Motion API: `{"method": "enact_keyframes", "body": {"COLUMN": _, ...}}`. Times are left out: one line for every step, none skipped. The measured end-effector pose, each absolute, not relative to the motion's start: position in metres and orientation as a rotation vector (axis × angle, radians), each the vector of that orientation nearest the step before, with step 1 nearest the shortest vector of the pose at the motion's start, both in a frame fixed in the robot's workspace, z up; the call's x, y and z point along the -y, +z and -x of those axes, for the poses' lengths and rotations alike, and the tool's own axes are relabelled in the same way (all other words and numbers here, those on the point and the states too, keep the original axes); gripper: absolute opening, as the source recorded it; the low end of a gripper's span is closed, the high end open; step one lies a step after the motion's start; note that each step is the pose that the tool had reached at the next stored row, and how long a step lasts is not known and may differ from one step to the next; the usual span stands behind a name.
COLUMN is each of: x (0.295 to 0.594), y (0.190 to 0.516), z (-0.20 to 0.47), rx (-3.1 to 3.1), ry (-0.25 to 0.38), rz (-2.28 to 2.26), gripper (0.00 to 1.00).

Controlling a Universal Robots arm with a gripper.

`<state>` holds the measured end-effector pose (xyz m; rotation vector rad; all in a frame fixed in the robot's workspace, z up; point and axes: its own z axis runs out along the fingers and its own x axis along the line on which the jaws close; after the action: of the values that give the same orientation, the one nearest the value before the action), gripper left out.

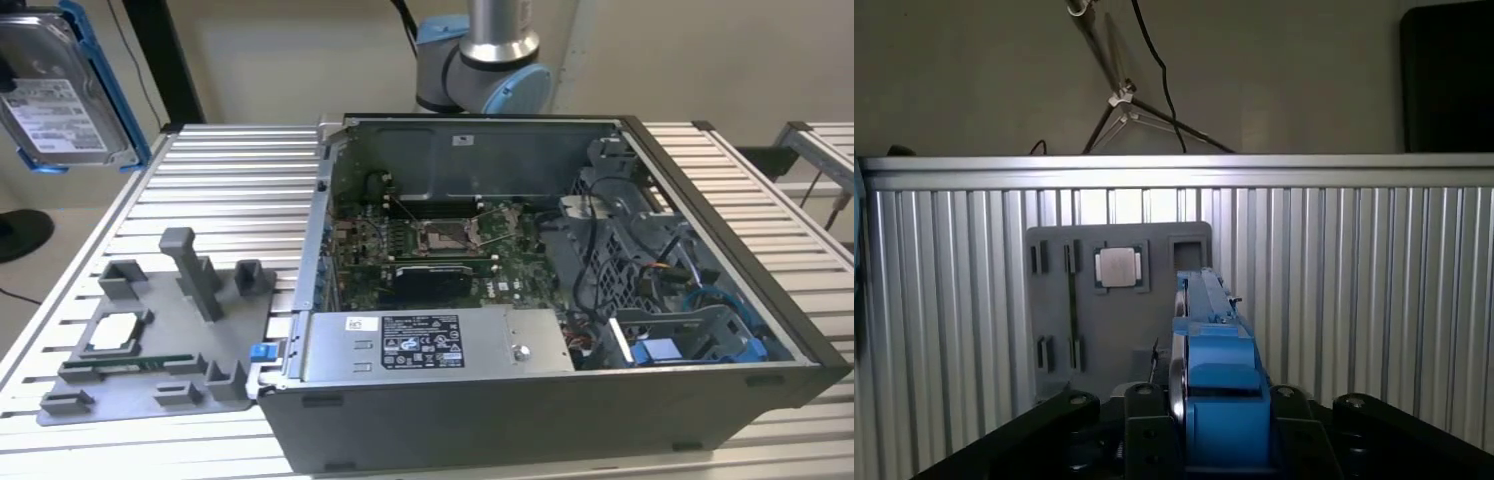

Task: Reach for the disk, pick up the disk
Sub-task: 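Pick up the disk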

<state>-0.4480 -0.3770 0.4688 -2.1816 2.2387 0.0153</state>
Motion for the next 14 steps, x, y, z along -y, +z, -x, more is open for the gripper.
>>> {"method": "enact_keyframes", "body": {"x": 0.377, "y": 0.473, "z": 0.448, "rx": -2.239, "ry": 0.015, "rz": 2.182, "gripper": 0.0}}
{"method": "enact_keyframes", "body": {"x": 0.377, "y": 0.476, "z": 0.448, "rx": -2.239, "ry": 0.015, "rz": 2.182, "gripper": 0.0}}
{"method": "enact_keyframes", "body": {"x": 0.377, "y": 0.48, "z": 0.448, "rx": -2.239, "ry": 0.015, "rz": 2.182, "gripper": 0.0}}
{"method": "enact_keyframes", "body": {"x": 0.377, "y": 0.484, "z": 0.448, "rx": -2.239, "ry": 0.015, "rz": 2.182, "gripper": 0.0}}
{"method": "enact_keyframes", "body": {"x": 0.377, "y": 0.487, "z": 0.448, "rx": -2.239, "ry": 0.015, "rz": 2.182, "gripper": 0.0}}
{"method": "enact_keyframes", "body": {"x": 0.377, "y": 0.491, "z": 0.448, "rx": -2.239, "ry": 0.015, "rz": 2.182, "gripper": 0.0}}
{"method": "enact_keyframes", "body": {"x": 0.377, "y": 0.494, "z": 0.448, "rx": -2.239, "ry": 0.015, "rz": 2.182, "gripper": 0.0}}
{"method": "enact_keyframes", "body": {"x": 0.377, "y": 0.495, "z": 0.448, "rx": -2.238, "ry": 0.015, "rz": 2.181, "gripper": 0.0}}
{"method": "enact_keyframes", "body": {"x": 0.377, "y": 0.495, "z": 0.448, "rx": -2.238, "ry": 0.014, "rz": 2.182, "gripper": 0.0}}
{"method": "enact_keyframes", "body": {"x": 0.377, "y": 0.495, "z": 0.448, "rx": -2.238, "ry": 0.014, "rz": 2.182, "gripper": 0.0}}
{"method": "enact_keyframes", "body": {"x": 0.377, "y": 0.495, "z": 0.448, "rx": -2.239, "ry": 0.013, "rz": 2.182, "gripper": 0.0}}
{"method": "enact_keyframes", "body": {"x": 0.377, "y": 0.495, "z": 0.448, "rx": -2.239, "ry": 0.012, "rz": 2.182, "gripper": 0.0}}
{"method": "enact_keyframes", "body": {"x": 0.376, "y": 0.495, "z": 0.448, "rx": -2.24, "ry": 0.012, "rz": 2.183, "gripper": 0.0}}
{"method": "enact_keyframes", "body": {"x": 0.376, "y": 0.495, "z": 0.448, "rx": -2.24, "ry": 0.011, "rz": 2.183, "gripper": 0.0}}
